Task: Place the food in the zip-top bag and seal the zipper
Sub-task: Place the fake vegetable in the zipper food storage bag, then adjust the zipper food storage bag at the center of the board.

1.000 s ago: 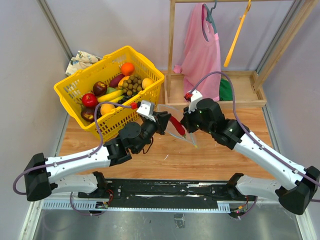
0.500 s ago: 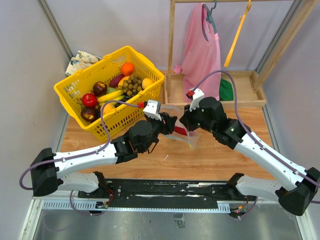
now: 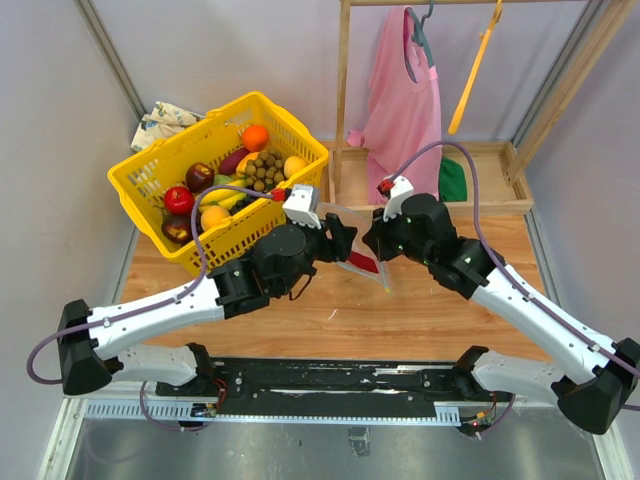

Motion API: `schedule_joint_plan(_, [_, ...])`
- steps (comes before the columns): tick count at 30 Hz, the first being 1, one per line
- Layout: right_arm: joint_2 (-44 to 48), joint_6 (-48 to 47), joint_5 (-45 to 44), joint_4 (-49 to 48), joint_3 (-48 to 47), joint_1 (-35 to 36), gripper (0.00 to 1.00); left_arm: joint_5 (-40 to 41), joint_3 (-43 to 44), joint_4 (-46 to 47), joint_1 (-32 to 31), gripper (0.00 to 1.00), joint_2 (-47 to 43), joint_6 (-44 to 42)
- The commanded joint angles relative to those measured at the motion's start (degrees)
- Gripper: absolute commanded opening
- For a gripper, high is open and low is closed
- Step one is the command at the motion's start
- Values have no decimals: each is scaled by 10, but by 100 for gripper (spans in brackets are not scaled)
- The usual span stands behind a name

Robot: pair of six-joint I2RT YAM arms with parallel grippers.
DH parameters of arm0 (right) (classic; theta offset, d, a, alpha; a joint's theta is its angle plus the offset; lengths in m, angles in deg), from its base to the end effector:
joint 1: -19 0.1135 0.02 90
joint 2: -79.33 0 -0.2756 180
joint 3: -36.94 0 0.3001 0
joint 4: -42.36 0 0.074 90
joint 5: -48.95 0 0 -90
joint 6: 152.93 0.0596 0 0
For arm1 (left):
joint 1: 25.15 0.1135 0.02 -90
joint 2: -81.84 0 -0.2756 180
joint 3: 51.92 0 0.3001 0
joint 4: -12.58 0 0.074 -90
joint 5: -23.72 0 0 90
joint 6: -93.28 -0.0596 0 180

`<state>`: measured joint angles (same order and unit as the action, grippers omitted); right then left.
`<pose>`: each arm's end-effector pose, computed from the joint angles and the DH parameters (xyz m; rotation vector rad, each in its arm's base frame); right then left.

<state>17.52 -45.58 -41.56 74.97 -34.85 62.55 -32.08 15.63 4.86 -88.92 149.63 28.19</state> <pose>0.2241 0.2123 0.3570 -0.4543 1.9786 0.6780 0.1794 -0.2884 0.3503 0.1340 1.7227 -0.6476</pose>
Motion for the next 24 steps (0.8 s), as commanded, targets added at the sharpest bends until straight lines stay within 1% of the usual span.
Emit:
schedule_joint_plan(1, [9,16,-24,6,4,-16,1,-31,36,-91,-4,65,-36,42])
schedule_joint_plan(5, [7,22,-28,8,5,-21,1,-49,43,-134,-4,65,-54,74])
schedule_joint_plan(10, [8,24,-28,8,7,-23,1,-51,29,-156,-5,65,-65,117])
schedule_joint_plan(19, [9,25,-31,8,10,-25,1,-16,20,-192,-5,63,-62,151])
schedule_joint_plan(24, [9,24,-27,5,13,-25,1,-17,17,-188,-5,61,-54,144])
